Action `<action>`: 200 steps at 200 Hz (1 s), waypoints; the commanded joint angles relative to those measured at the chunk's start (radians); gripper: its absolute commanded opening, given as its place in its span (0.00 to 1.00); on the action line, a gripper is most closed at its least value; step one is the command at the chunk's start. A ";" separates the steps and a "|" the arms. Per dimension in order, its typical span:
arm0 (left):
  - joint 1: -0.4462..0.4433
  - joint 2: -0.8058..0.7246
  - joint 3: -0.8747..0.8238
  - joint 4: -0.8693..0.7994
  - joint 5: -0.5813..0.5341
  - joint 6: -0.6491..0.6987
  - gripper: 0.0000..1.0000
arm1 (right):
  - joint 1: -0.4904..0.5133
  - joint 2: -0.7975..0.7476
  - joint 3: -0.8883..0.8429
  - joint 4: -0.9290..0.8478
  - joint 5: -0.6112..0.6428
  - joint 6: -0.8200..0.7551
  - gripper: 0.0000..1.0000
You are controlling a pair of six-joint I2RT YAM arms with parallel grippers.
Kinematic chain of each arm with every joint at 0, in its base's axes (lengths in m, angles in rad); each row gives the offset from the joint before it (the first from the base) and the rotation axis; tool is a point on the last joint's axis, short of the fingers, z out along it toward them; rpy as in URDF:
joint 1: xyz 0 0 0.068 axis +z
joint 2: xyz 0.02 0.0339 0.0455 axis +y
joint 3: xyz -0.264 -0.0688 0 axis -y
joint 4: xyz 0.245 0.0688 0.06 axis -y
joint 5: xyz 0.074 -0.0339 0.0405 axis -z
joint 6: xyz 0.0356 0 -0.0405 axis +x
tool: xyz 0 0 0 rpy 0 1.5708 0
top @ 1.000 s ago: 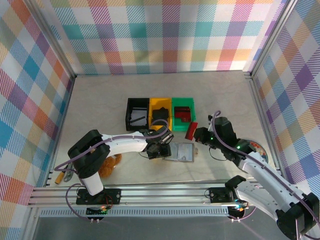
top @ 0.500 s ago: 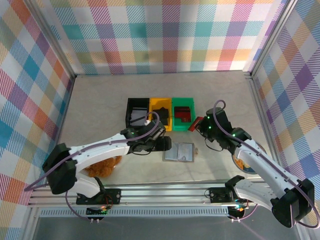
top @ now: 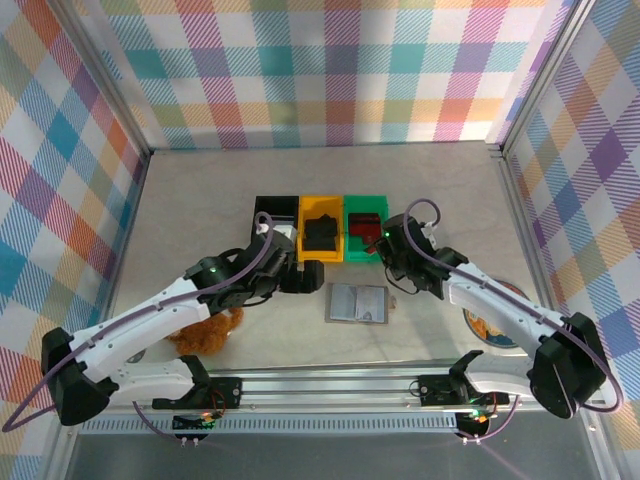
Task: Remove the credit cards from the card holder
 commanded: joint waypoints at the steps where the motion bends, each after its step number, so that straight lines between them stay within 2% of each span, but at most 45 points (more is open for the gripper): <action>1: 0.018 -0.041 0.030 -0.071 -0.035 0.061 1.00 | 0.004 0.063 0.053 0.065 0.045 0.106 0.00; 77: 0.054 -0.080 0.114 -0.216 -0.173 0.206 1.00 | 0.007 0.263 0.169 0.118 0.103 0.190 0.00; 102: 0.060 -0.103 0.114 -0.220 -0.204 0.235 1.00 | 0.010 0.336 0.234 0.069 0.108 0.243 0.00; 128: 0.067 -0.116 0.100 -0.216 -0.200 0.242 1.00 | 0.014 0.400 0.269 0.071 0.114 0.271 0.00; 153: 0.071 -0.119 0.083 -0.213 -0.193 0.239 1.00 | 0.023 0.440 0.312 -0.002 0.153 0.316 0.00; 177: 0.070 -0.127 0.060 -0.205 -0.184 0.233 1.00 | 0.029 0.458 0.299 -0.020 0.161 0.395 0.00; 200: 0.072 -0.135 0.039 -0.197 -0.171 0.225 1.00 | 0.031 0.483 0.309 -0.017 0.177 0.396 0.00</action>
